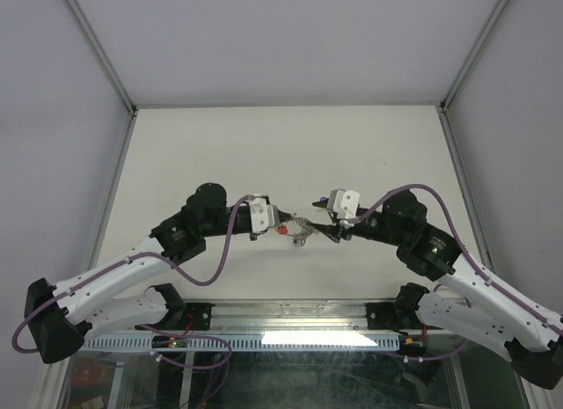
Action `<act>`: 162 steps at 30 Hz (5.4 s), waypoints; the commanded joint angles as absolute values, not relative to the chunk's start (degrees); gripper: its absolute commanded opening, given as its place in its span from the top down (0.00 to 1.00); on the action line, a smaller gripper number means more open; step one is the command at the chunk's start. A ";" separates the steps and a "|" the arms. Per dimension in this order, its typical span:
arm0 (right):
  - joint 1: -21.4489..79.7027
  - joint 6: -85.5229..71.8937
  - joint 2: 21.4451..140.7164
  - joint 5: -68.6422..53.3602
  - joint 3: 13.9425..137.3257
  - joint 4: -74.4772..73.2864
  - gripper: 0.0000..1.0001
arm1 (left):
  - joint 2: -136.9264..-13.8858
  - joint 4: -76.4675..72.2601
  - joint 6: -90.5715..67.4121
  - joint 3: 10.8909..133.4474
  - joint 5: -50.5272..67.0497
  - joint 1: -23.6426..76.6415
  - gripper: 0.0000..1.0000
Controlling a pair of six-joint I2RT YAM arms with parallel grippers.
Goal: Put the keys on the keyring
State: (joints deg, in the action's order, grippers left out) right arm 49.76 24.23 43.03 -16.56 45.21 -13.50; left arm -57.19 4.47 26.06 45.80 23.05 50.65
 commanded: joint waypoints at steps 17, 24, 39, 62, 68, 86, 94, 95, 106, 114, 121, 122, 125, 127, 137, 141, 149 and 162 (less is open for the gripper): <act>50.22 36.74 46.59 -39.11 46.86 -14.45 0.70 | -48.69 -6.58 38.89 37.77 42.42 50.98 1.00; 50.70 35.26 47.49 -39.44 46.76 -12.23 0.72 | -48.78 -6.42 38.72 37.83 42.72 50.99 1.00; 52.51 37.92 47.90 -36.77 48.14 -15.39 0.74 | -48.73 -4.88 39.10 38.50 41.92 51.04 1.00; 52.51 38.69 47.05 -34.92 50.19 -18.10 0.75 | -49.56 -4.57 38.59 39.33 41.66 50.98 1.00; 52.56 37.65 48.22 -36.40 49.75 -15.54 0.76 | -49.88 -4.53 38.50 39.38 41.67 50.98 1.00; 52.63 38.20 51.29 -37.75 49.34 -16.35 0.85 | -50.19 -4.57 38.25 39.67 41.66 50.98 1.00; 52.56 38.15 50.34 -33.56 49.20 -17.00 1.00 | -49.32 -4.93 35.36 39.40 38.42 50.98 0.79; 52.56 37.62 49.57 -32.63 48.67 -16.22 1.00 | -48.79 -4.92 34.59 39.05 37.82 51.00 0.74; 52.55 14.93 49.02 -20.39 46.14 -13.00 1.00 | -40.17 -9.84 15.59 30.18 21.54 50.98 0.63; 52.56 4.52 51.52 -15.52 46.91 -11.74 1.00 | -41.45 -10.29 0.47 29.74 8.93 50.98 0.63; 52.56 9.09 47.89 -17.22 39.94 -0.77 1.00 | -45.87 -10.61 -10.07 30.17 1.68 50.97 0.63; 52.56 10.54 47.76 -17.83 39.48 0.27 1.00 | -46.34 -10.88 -10.20 30.12 2.06 50.91 0.62; 52.56 14.39 46.95 -20.56 36.55 5.82 1.00 | -46.34 -14.61 -10.70 28.27 3.81 51.00 0.56; 52.56 17.87 46.50 -22.74 34.12 10.39 1.00 | -45.41 -17.26 -11.45 26.61 4.12 50.96 0.46; 52.56 35.72 43.51 -29.12 26.30 26.27 1.00 | -37.88 -23.29 -6.88 19.36 3.38 50.95 0.01; 52.56 41.83 43.28 -30.59 28.62 24.13 1.00 | -34.22 -25.77 -4.50 17.59 2.17 50.98 0.01; 52.56 57.23 43.90 -34.10 36.28 13.20 1.00 | -33.41 -27.52 1.98 18.25 3.03 50.97 0.05; 52.56 44.56 48.79 -32.20 47.34 -3.31 1.00 | -36.01 -24.07 3.69 22.05 6.59 50.98 0.35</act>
